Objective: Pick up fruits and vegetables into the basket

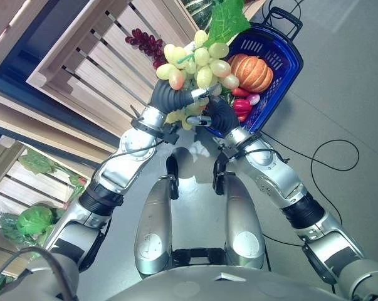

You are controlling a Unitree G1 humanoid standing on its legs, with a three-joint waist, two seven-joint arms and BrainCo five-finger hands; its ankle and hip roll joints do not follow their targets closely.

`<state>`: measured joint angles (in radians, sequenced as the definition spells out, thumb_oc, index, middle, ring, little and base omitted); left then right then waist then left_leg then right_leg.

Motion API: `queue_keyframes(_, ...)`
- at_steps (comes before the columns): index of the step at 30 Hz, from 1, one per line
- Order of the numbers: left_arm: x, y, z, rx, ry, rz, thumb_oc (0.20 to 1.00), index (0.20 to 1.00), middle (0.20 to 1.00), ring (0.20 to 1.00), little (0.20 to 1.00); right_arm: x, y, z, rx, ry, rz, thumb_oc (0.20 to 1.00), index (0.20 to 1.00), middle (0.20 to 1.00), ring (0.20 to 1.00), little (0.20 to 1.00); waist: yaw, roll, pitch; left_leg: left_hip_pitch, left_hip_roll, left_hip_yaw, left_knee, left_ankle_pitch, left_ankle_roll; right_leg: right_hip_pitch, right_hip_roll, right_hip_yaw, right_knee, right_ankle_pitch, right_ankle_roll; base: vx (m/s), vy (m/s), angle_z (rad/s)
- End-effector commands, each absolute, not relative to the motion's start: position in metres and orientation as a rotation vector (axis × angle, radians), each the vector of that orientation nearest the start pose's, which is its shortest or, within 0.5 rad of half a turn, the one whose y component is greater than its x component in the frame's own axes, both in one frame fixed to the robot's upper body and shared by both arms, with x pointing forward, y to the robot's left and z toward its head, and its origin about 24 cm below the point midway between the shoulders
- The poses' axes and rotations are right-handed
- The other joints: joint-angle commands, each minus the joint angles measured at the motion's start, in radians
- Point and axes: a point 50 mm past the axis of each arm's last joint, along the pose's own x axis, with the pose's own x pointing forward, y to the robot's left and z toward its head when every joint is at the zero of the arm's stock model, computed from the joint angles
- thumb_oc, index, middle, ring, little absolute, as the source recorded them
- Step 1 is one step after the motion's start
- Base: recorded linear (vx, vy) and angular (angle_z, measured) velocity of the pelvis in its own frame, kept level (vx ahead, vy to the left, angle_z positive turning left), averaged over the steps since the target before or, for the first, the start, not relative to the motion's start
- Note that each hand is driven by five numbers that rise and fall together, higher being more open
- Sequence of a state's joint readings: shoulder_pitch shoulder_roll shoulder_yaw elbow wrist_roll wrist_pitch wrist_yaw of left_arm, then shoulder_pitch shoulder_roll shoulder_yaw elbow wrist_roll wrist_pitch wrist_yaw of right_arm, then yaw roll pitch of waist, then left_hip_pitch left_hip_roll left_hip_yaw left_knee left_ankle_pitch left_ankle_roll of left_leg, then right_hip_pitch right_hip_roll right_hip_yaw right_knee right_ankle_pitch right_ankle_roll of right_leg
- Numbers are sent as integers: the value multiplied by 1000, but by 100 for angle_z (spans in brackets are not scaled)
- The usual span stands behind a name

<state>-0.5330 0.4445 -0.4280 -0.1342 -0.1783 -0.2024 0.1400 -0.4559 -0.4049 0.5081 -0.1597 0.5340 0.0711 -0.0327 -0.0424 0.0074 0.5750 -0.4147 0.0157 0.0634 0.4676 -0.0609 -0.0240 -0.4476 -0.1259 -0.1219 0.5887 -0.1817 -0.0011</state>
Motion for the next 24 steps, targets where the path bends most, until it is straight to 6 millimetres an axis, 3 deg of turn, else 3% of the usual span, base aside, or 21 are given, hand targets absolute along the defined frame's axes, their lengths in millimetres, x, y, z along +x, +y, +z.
queue_keyframes(1, 261, 64, 228, 132, -895, -571, 200, 200, 200, 200, 200, 267, -34, 190, 98, -442, 816, 1000, 1000, 1000, 1000, 1000, 9, -22, -55, 53, -58, 60, 3, -81, 71, 32, 50, -23, -71, 60, 17, 0, 0, 0)
queue_keyframes(19, 266, 48, 227, 49, -829, -628, 200, 200, 200, 200, 200, 274, -17, 184, 70, -361, 835, 1000, 1000, 1000, 1000, 1000, 12, -26, -55, 57, -61, 54, -5, -77, 69, 41, 50, -23, -84, 63, 12, 0, 0, 0)
queue_keyframes(20, 266, 47, 227, 51, -821, -627, 200, 200, 200, 200, 200, 274, -15, 184, 80, -359, 847, 573, 573, 573, 573, 573, 11, -27, -55, 58, -61, 53, -6, -77, 68, 43, 51, -22, -87, 63, 12, 0, 0, 0)
queue_keyframes(21, 267, 47, 226, 51, -815, -627, 200, 200, 200, 200, 200, 274, -15, 185, 84, -358, 856, 200, 200, 200, 200, 200, 11, -27, -55, 59, -61, 53, -6, -76, 68, 44, 51, -22, -88, 64, 11, 0, 0, 0)
queue_keyframes(24, 268, 46, 224, 61, -805, -623, 200, 200, 200, 200, 200, 272, -13, 184, 99, -341, 893, 200, 200, 200, 200, 200, 11, -28, -55, 57, -63, 50, -3, -77, 66, 44, 51, -20, -88, 64, 13, 0, 0, 0)
